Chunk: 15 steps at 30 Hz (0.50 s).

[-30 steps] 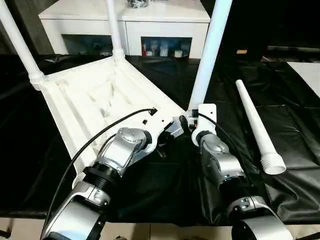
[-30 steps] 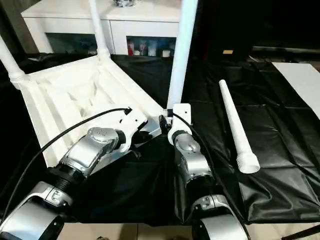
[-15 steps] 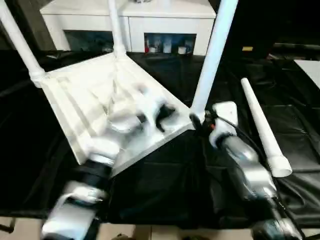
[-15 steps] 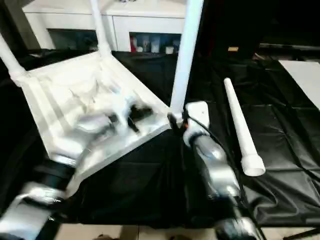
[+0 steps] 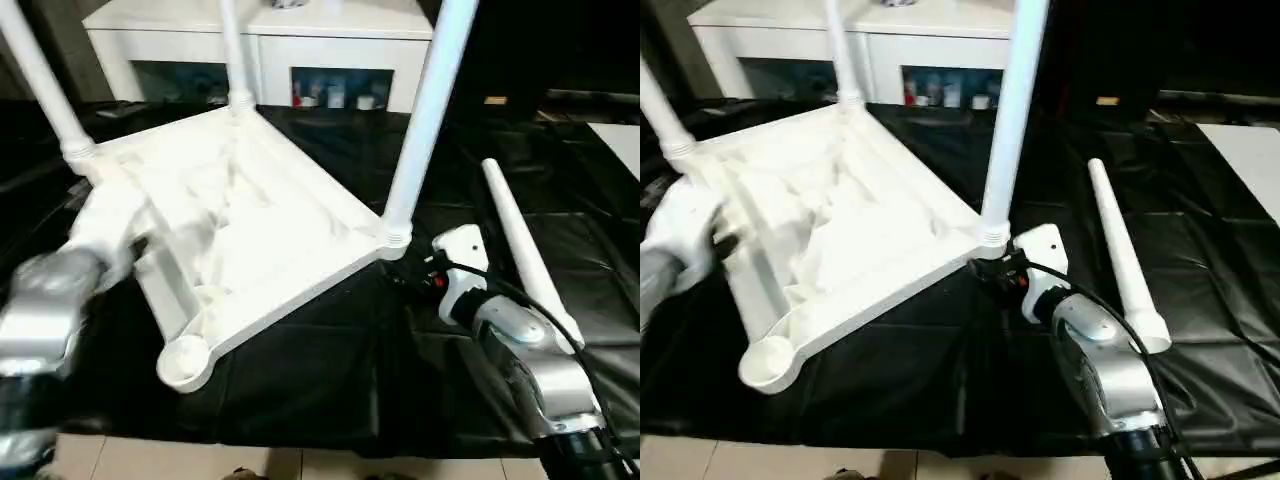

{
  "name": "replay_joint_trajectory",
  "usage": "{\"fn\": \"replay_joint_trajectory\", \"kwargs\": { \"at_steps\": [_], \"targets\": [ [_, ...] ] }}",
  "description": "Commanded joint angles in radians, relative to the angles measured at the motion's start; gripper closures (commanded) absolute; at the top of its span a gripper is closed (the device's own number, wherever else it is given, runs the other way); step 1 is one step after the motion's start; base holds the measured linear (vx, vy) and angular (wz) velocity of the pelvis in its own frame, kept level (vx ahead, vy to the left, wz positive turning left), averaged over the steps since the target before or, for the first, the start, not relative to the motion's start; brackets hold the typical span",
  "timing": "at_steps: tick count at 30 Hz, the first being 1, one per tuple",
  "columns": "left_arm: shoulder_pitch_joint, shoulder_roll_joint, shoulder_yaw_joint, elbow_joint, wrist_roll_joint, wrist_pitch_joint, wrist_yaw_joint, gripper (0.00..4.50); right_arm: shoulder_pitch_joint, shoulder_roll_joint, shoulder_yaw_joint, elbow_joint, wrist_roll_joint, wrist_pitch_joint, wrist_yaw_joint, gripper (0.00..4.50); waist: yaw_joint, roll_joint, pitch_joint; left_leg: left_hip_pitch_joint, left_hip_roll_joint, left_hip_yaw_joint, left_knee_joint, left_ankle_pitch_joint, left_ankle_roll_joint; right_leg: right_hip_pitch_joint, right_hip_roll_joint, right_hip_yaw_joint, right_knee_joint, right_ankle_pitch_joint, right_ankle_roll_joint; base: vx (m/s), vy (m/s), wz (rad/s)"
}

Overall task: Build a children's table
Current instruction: Rotate table base

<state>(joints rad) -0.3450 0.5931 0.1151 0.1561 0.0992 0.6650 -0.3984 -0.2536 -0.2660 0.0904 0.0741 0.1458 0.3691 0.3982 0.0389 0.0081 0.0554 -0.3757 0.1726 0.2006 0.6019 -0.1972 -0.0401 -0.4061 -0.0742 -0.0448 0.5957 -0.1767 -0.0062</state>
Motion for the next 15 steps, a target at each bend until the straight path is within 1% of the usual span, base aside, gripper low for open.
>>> {"fn": "replay_joint_trajectory", "kwargs": {
  "at_steps": [1, 2, 3, 4, 5, 6, 7, 8, 10, 11, 12, 13, 14, 15],
  "targets": [
    [0.018, 0.02, -0.022, -0.002, 0.041, 0.015, 0.024, 2.83, -0.023, 0.004, 0.008, 0.036, -0.029, 0.017, -0.033, 0.66, -0.004, 0.008, -0.058, 0.024, 0.052, -0.03, -0.084, -0.239, -0.006, 0.031, -0.058, 0.043, -0.066, -0.238, -0.197, 0.0, 0.0, 0.0],
    [0.032, 0.028, -0.03, -0.012, 0.052, 0.028, 0.03, 2.83, -0.031, 0.007, 0.009, 0.05, -0.035, 0.024, -0.045, 0.66, -0.004, 0.009, -0.06, 0.022, 0.052, -0.032, -0.085, -0.237, -0.008, 0.034, -0.059, 0.043, -0.066, -0.238, -0.19, 0.0, 0.0, 0.0],
    [0.039, 0.026, -0.03, -0.021, 0.052, 0.039, 0.033, 2.83, -0.037, 0.01, 0.01, 0.061, -0.035, 0.028, -0.049, 0.66, -0.005, 0.008, -0.06, 0.022, 0.053, -0.032, -0.085, -0.235, -0.009, 0.034, -0.058, 0.043, -0.065, -0.234, -0.187, 0.0, 0.0, 0.0],
    [0.046, 0.026, -0.034, -0.032, 0.053, 0.049, 0.034, 2.83, -0.042, 0.01, 0.014, 0.07, -0.038, 0.032, -0.05, 0.66, -0.004, 0.008, -0.061, 0.025, 0.053, -0.032, -0.083, -0.231, -0.009, 0.032, -0.059, 0.044, -0.064, -0.223, -0.191, 0.0, 0.0, 0.0],
    [0.052, 0.024, -0.038, -0.044, 0.05, 0.058, 0.031, 2.83, -0.047, 0.01, 0.018, 0.081, -0.042, 0.032, -0.052, 0.66, -0.002, 0.008, -0.063, 0.024, 0.052, -0.031, -0.082, -0.222, -0.008, 0.034, -0.059, 0.043, -0.063, -0.206, -0.194, 0.0, 0.0, 0.0],
    [0.058, 0.019, -0.039, -0.058, 0.038, 0.076, 0.026, 2.83, -0.052, 0.013, 0.019, 0.089, -0.042, 0.035, -0.051, 0.66, -0.003, 0.006, -0.063, 0.023, 0.053, -0.031, -0.082, -0.216, -0.008, 0.035, -0.06, 0.043, -0.061, -0.196, -0.198, 0.0, 0.0, 0.0],
    [0.062, 0.016, -0.039, -0.068, 0.029, 0.089, 0.022, 2.83, -0.055, 0.015, 0.019, 0.094, -0.041, 0.037, -0.05, 0.66, -0.002, 0.006, -0.063, 0.022, 0.052, -0.031, -0.082, -0.209, -0.004, 0.036, -0.06, 0.043, -0.06, -0.184, -0.202, 0.0, 0.0, 0.0],
    [0.077, 0.009, -0.063, -0.118, 0.0, 0.125, -0.027, 2.83, -0.063, 0.021, 0.029, 0.106, -0.046, 0.041, -0.042, 0.66, -0.001, 0.004, -0.064, 0.022, 0.053, -0.031, -0.081, -0.2, 0.001, 0.037, -0.062, 0.043, -0.059, -0.177, -0.208, 0.0, 0.0, 0.0],
    [0.084, 0.011, -0.074, -0.136, -0.011, 0.141, -0.05, 2.83, -0.065, 0.022, 0.032, 0.11, -0.049, 0.041, -0.04, 0.66, 0.0, 0.005, -0.064, 0.021, 0.053, -0.03, -0.08, -0.188, 0.003, 0.037, -0.061, 0.043, -0.057, -0.163, -0.213, 0.0, 0.0, 0.0],
    [0.105, 0.011, -0.105, -0.195, -0.053, 0.182, -0.12, 2.83, -0.07, 0.027, 0.038, 0.123, -0.058, 0.034, -0.038, 0.66, 0.0, 0.004, -0.063, 0.02, 0.054, -0.03, -0.08, -0.181, 0.007, 0.039, -0.062, 0.043, -0.056, -0.163, -0.215, 0.0, 0.0, 0.0],
    [0.111, 0.01, -0.115, -0.215, -0.067, 0.19, -0.14, 2.83, -0.072, 0.028, 0.038, 0.124, -0.058, 0.034, -0.038, 0.66, 0.001, 0.005, -0.063, 0.021, 0.054, -0.03, -0.08, -0.181, 0.007, 0.038, -0.063, 0.043, -0.057, -0.165, -0.216, 0.0, 0.0, 0.0],
    [0.118, 0.008, -0.127, -0.239, -0.085, 0.2, -0.164, 2.83, -0.074, 0.03, 0.038, 0.126, -0.059, 0.033, -0.038, 0.66, 0.003, 0.004, -0.063, 0.025, 0.054, -0.028, -0.079, -0.184, 0.007, 0.035, -0.062, 0.044, -0.058, -0.17, -0.218, 0.0, 0.0, 0.0],
    [0.121, 0.006, -0.133, -0.253, -0.095, 0.206, -0.176, 2.83, -0.075, 0.031, 0.038, 0.128, -0.059, 0.032, -0.038, 0.66, 0.007, 0.006, -0.061, 0.025, 0.054, -0.027, -0.08, -0.191, 0.006, 0.033, -0.06, 0.044, -0.059, -0.179, -0.219, 0.0, 0.0, 0.0],
    [0.129, -0.012, -0.142, -0.285, -0.13, 0.233, -0.199, 2.83, -0.078, 0.033, 0.035, 0.126, -0.055, 0.031, -0.036, 0.66, 0.008, 0.005, -0.061, 0.026, 0.053, -0.026, -0.08, -0.195, 0.003, 0.033, -0.059, 0.044, -0.059, -0.183, -0.218, 0.0, 0.0, 0.0]
  ]
}}
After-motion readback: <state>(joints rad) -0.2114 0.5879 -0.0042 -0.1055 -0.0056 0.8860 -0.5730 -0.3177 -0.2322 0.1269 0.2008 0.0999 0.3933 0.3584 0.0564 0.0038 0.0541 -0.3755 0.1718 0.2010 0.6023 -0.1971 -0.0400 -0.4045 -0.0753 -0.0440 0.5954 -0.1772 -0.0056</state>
